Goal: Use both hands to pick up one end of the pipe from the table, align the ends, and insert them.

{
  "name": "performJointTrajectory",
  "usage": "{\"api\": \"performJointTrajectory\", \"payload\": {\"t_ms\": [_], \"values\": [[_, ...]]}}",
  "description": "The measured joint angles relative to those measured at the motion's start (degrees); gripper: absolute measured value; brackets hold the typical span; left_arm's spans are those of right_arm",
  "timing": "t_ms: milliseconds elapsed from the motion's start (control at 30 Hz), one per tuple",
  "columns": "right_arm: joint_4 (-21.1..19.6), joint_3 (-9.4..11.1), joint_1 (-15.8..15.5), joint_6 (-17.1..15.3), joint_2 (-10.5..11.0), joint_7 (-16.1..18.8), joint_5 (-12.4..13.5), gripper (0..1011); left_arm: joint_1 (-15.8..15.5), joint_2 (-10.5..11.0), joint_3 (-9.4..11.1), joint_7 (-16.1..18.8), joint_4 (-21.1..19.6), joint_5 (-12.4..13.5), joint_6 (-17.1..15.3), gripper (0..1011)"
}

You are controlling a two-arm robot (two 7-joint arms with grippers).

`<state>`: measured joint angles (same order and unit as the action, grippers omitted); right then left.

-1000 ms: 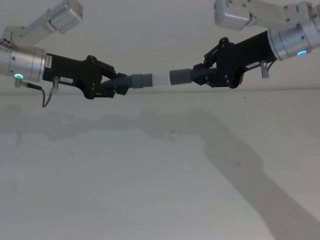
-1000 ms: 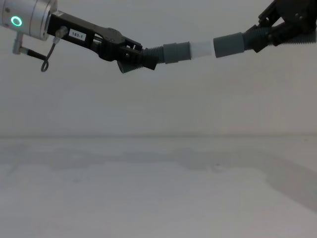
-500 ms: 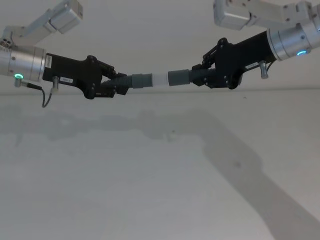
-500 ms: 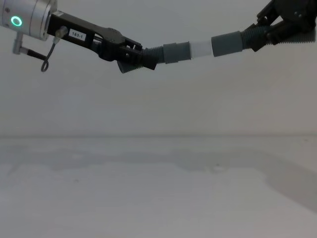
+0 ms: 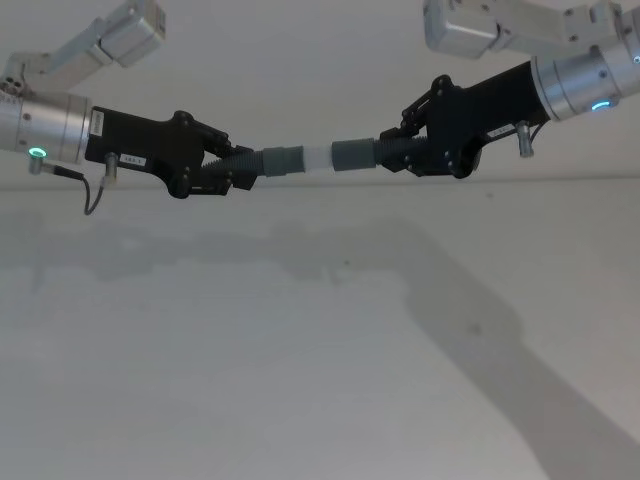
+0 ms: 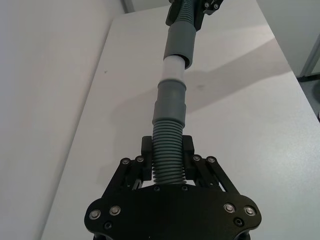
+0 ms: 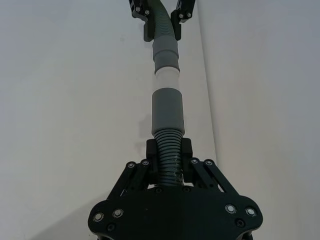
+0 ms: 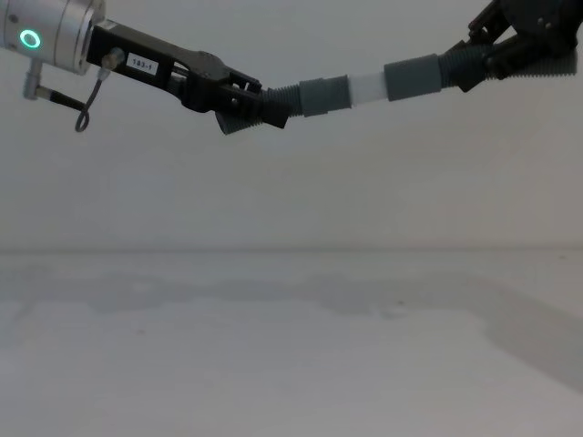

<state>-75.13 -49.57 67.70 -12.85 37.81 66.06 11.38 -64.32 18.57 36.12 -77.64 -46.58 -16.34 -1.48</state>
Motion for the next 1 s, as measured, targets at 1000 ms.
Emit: {"api": "performJointTrajectory", "payload": {"t_ms": [1000], "values": [[0.02,-0.93,0.57,-0.09,0.01,-0.99,1.15,244,0.0,0.0,0.0,0.0,0.0,-0.01,0.0,313]]}}
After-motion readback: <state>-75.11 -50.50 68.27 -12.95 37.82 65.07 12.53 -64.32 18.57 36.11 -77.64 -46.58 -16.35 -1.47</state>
